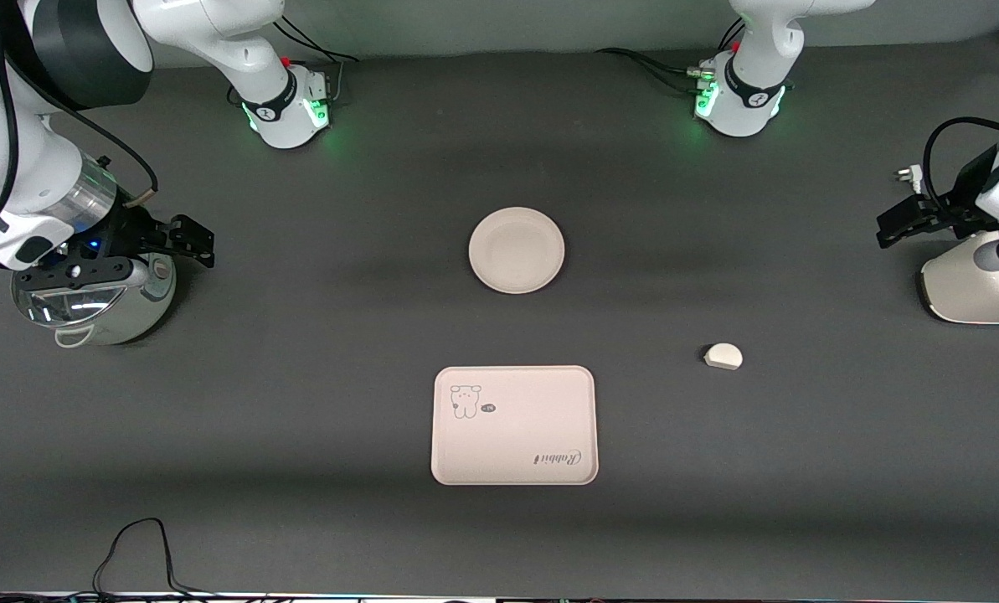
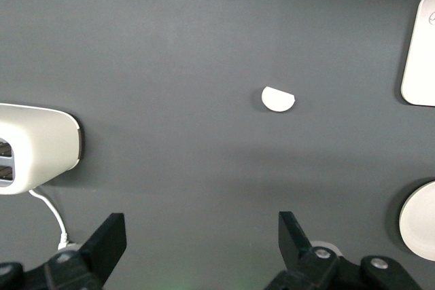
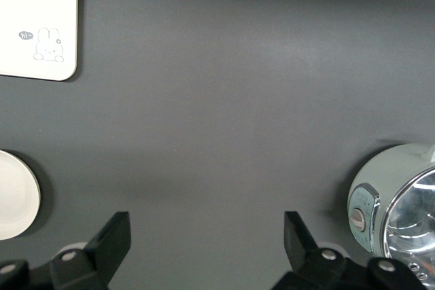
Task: Place bun in plate and plate on tray
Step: 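Raise the left gripper from its rest pose toward the table, then lower the left gripper onto the white bun and close on it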
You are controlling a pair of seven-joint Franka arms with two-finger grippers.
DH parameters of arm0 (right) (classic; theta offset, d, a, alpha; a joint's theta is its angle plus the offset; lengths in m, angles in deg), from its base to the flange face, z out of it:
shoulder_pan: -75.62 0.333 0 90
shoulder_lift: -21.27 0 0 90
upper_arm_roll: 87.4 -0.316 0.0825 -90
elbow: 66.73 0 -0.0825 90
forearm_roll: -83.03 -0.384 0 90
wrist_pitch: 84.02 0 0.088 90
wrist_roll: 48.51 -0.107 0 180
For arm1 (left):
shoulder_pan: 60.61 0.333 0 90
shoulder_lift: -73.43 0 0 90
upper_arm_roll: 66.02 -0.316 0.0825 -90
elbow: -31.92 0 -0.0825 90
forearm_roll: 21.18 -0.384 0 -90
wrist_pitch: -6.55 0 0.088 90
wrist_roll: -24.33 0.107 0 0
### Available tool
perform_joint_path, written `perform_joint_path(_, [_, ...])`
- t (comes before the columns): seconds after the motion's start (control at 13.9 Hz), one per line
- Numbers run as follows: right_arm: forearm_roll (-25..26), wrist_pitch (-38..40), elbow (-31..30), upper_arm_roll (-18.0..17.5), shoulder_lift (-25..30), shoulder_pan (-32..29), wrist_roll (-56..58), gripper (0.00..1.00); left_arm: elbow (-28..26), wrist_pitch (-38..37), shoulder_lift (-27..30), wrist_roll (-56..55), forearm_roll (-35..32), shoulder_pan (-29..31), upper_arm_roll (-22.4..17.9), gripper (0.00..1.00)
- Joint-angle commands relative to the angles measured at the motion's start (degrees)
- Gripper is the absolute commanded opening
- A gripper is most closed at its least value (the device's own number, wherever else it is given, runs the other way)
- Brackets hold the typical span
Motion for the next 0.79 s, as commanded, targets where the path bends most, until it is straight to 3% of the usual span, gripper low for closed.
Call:
perform_joint_path(0.0, [-0.9,-0.9,-1.9,0.3,0.9,0.4,0.4,1.00,2.2,-0.5,-3.0,-0.3,0.4,-0.9,0.5,1.00])
perform_joint_path(0.14, [-0.9,-1.0,-1.9,0.3,0.7,0.4,0.4,1.00,3.9,1.0,-7.9,-2.1,2.5,-2.8,1.0,1.00])
perform_joint_path(0.36, [-0.9,-2.0,-1.7,0.3,0.3,0.4,0.4,1.00,3.2,9.1,-15.4,-4.7,3.1,-4.1,1.0,1.00])
perform_joint_path(0.72, [-1.0,-5.8,-1.7,0.2,-1.5,0.3,1.3,1.00,-3.2,20.6,-23.4,-5.1,10.0,-1.3,0.6,1.00])
